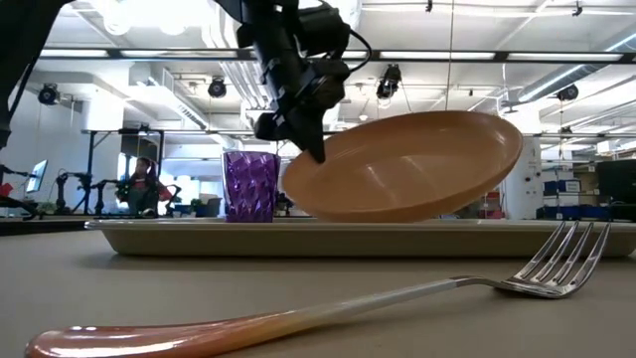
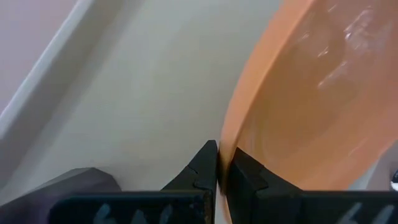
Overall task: Pick and place plate/cup/fork/spoon on tray
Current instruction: Put the orange plate on the beige tray
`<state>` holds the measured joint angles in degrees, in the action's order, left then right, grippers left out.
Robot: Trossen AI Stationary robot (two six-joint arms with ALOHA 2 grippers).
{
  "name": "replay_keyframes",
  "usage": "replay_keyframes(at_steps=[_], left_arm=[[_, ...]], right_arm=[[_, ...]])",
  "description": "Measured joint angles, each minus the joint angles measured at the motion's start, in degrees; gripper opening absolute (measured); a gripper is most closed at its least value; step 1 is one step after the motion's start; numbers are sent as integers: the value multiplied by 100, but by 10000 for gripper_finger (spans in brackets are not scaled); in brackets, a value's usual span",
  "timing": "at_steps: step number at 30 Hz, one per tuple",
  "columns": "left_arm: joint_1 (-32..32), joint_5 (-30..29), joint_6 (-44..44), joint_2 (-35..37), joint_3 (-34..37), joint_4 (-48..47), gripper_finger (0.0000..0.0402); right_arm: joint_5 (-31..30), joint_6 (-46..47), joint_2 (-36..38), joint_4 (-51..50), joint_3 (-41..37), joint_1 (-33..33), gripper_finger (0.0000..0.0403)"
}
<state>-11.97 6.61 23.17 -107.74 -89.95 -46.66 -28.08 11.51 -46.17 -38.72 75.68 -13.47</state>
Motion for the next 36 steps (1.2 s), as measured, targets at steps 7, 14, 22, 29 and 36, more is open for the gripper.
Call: replay_keyframes(at_steps=[7,14,22,29,36], left_arm=[[4,3,-116,2,31,-66,0],[2,5,-159,2,35,-97,0],[2,7,-165,2,151,-202,0],[2,5,-411,4,102,-167,0],[7,5,-699,9,107,-193,0]], right_arm=[[-2,0,0,2,0,0,130],[-4,0,0,4,0,0,130],[-4,0,0,16,0,0,130],[-4,0,1,20,0,0,130],[-4,1,1,17,0,0,130]])
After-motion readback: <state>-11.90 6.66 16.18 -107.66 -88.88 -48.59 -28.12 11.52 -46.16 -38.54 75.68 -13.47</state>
